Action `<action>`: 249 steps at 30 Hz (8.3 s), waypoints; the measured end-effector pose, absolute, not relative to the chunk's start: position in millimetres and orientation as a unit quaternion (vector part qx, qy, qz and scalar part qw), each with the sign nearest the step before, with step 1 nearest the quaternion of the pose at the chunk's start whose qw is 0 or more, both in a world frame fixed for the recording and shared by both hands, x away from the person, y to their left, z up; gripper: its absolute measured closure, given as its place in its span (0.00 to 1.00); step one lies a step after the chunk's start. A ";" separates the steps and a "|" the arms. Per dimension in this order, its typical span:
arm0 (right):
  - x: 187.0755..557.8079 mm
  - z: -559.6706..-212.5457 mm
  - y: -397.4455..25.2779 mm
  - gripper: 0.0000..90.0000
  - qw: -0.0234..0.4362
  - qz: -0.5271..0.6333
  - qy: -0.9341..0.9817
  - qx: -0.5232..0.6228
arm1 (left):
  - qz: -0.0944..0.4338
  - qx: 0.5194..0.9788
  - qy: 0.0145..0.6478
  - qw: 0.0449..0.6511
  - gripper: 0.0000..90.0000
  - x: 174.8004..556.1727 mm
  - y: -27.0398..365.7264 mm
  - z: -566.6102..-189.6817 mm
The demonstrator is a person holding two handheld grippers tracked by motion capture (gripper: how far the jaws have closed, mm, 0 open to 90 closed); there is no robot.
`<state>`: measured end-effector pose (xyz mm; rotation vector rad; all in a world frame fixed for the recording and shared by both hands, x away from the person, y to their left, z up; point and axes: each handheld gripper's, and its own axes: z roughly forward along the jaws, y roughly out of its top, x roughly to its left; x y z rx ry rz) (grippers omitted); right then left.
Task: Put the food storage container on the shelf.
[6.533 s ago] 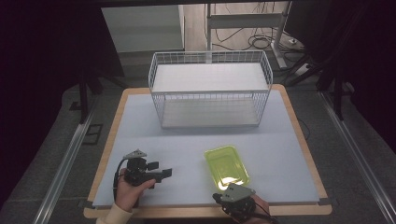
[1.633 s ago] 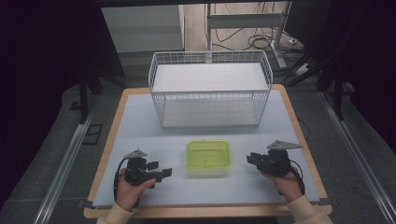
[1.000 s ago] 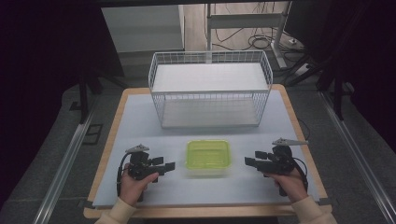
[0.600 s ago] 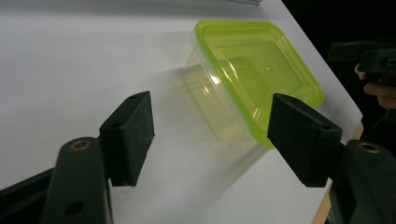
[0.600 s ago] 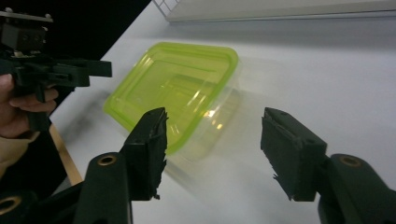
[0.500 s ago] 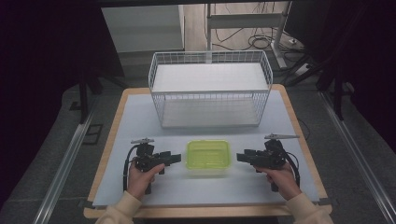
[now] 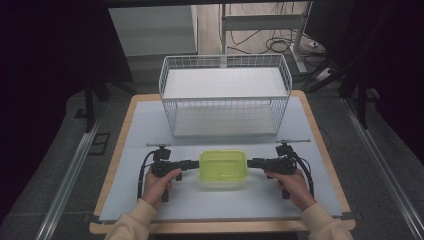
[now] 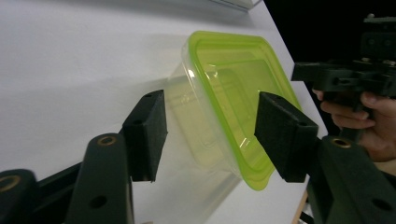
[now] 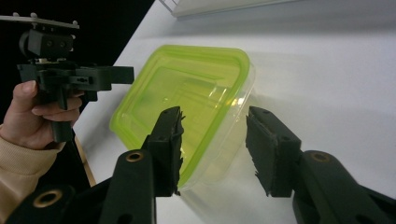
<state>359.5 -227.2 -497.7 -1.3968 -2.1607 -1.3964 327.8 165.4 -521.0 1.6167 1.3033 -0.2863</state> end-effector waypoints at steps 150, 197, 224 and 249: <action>417.8 -344.0 -212.2 0.91 0.146 -0.517 -0.699 -0.471 | -0.126 0.667 0.479 0.557 0.91 386.3 163.2 -367.8; 504.5 -310.4 -197.8 0.91 0.139 -0.516 -0.681 -0.501 | -0.142 0.643 0.511 0.552 0.90 477.5 173.8 -341.9; 534.4 -321.3 -188.7 0.81 0.112 -0.504 -0.670 -0.533 | -0.133 0.625 0.538 0.550 0.79 505.6 167.8 -344.8; 501.2 -307.0 -195.2 0.47 0.068 -0.533 -0.684 -0.493 | -0.092 0.632 0.520 0.567 0.42 467.7 182.2 -336.4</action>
